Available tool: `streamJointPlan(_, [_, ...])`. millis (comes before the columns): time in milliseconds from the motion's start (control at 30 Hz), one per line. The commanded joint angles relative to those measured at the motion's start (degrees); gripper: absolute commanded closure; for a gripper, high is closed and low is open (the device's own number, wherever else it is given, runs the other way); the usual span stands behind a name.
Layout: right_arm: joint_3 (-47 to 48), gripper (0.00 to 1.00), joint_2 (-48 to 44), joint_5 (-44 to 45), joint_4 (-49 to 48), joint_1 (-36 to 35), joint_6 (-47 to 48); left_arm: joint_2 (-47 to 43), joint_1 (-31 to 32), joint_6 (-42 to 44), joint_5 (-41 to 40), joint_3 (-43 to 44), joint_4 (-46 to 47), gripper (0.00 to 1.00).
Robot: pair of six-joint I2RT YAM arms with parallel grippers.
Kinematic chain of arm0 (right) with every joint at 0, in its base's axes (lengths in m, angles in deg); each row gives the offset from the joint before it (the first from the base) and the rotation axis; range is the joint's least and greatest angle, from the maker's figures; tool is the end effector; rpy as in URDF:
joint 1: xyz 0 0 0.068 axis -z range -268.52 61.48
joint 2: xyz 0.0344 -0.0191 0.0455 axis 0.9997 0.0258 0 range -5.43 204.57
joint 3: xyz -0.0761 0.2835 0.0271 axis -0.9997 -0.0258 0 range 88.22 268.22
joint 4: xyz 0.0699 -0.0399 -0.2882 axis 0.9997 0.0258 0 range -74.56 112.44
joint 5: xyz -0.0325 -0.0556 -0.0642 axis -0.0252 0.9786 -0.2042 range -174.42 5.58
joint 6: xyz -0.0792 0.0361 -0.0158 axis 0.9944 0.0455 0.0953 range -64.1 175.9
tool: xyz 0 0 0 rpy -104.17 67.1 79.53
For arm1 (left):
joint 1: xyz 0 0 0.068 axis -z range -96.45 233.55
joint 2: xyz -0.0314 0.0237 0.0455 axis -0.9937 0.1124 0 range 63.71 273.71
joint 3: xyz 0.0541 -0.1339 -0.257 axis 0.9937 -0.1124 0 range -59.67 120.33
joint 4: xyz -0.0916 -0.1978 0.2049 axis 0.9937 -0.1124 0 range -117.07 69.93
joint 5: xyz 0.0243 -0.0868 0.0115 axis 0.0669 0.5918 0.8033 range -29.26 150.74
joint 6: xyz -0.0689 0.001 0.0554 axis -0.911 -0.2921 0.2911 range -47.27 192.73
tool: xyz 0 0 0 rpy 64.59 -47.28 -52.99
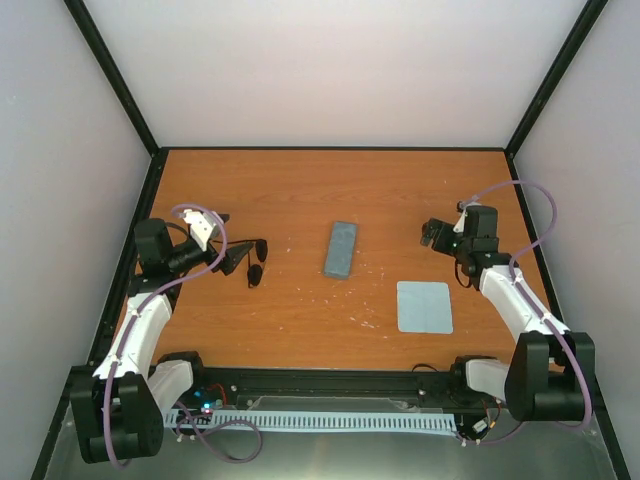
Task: Organize the sunglasses
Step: Pick up the sunglasses case at the center of the board.
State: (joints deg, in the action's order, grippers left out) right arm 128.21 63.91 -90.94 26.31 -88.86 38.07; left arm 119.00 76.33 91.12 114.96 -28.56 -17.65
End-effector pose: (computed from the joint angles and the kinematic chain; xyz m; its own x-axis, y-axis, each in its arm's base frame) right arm 0.3126 0.0109 0.1960 -0.6431 0.3003 -0.7044 0.1094 0.9465 0.3036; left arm 0.2587 -0.0316 0.2427 -0.1364 0.1687 -0.9762 0.7556 0.6550 0.0076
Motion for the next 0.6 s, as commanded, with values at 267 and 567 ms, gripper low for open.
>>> streamJointPlan(267, [15.3, 0.13, 14.6, -5.6, 16.6, -10.7, -3.2, 1.8, 0.1, 1.4, -4.5, 0.6, -0.3, 0.01])
streamJointPlan(567, [46.1, 0.02, 41.3, 1.5, 34.8, -28.6, -13.7, 2.6, 0.0, 3.6, -7.1, 0.8, -1.9, 0.00])
